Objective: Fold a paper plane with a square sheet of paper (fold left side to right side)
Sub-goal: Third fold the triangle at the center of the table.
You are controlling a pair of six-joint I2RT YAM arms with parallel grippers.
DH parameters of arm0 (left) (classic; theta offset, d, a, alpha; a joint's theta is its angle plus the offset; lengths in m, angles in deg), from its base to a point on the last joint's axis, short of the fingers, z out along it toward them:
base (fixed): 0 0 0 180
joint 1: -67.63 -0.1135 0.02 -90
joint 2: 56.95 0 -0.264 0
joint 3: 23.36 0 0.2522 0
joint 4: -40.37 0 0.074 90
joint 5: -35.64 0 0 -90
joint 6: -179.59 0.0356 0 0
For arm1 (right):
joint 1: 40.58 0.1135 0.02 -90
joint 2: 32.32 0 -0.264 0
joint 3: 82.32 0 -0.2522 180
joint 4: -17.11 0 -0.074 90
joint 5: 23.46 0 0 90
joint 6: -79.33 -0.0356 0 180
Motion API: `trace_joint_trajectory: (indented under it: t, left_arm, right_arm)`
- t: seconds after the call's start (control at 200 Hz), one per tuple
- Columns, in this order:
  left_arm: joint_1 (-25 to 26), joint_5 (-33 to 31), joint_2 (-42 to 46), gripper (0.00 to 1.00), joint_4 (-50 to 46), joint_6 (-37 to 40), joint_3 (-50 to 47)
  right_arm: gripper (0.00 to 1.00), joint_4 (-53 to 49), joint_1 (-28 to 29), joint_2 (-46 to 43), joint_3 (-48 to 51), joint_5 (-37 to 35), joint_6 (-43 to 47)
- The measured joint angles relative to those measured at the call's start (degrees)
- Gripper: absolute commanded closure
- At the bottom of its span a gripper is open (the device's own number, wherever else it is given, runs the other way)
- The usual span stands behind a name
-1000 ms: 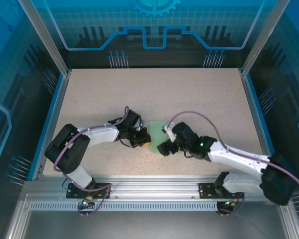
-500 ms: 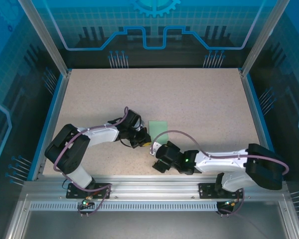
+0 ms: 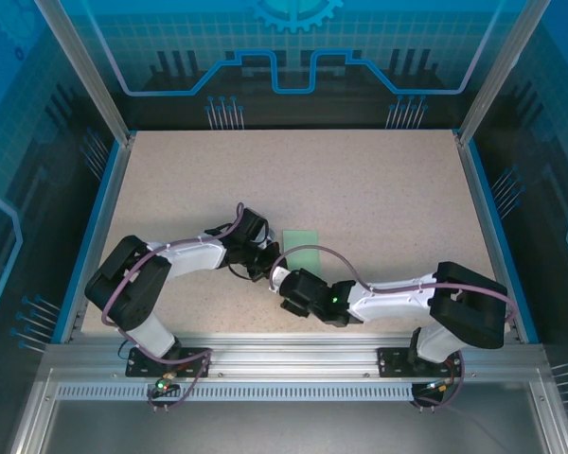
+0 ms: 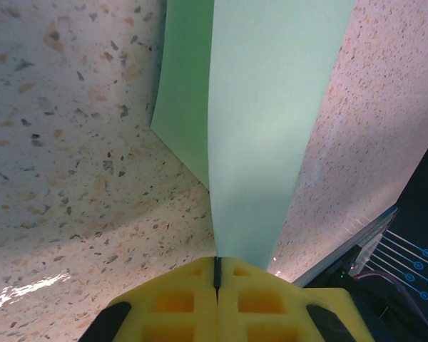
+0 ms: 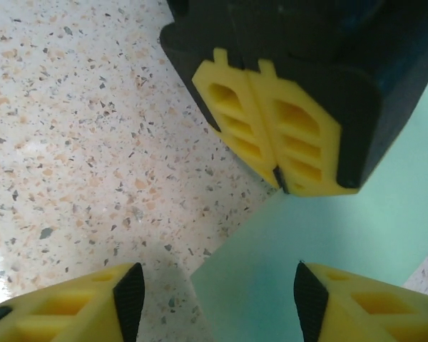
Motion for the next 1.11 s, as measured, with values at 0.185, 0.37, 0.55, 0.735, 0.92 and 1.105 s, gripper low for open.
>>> trace_joint_trajectory:
  t: [0.185,0.37,0.55,0.735,0.92,1.105]
  left_arm:
    - [0.0,0.0,0.0,0.97,0.0,0.0,0.0]
    - [0.0,0.0,0.0,0.95,0.0,0.0,0.0]
    - [-0.1,-0.1,0.2,0.80,-1.6,0.9,0.0]
    - [-2.1,0.0,3.5,0.60,-5.1,3.5,0.1]
    - [-6.0,0.0,7.2,0.64,-8.7,6.7,0.9]
    - [-6.9,0.5,4.0,0.79,-11.9,11.5,6.8]
  right_arm:
    - [0.66,0.5,-0.8,0.0,-0.2,0.5,0.1]
    - [0.89,0.6,-1.6,0.0,-0.2,1.9,-0.3]
    - [1.00,0.5,-2.0,-0.1,-0.2,4.2,-0.3]
    - [1.00,0.2,-3.6,-0.1,-0.2,7.5,-0.9]
    - [1.00,-0.1,-5.4,-0.4,-0.2,11.3,-2.2]
    - [1.00,0.0,-6.7,-0.4,-0.2,15.1,-3.9]
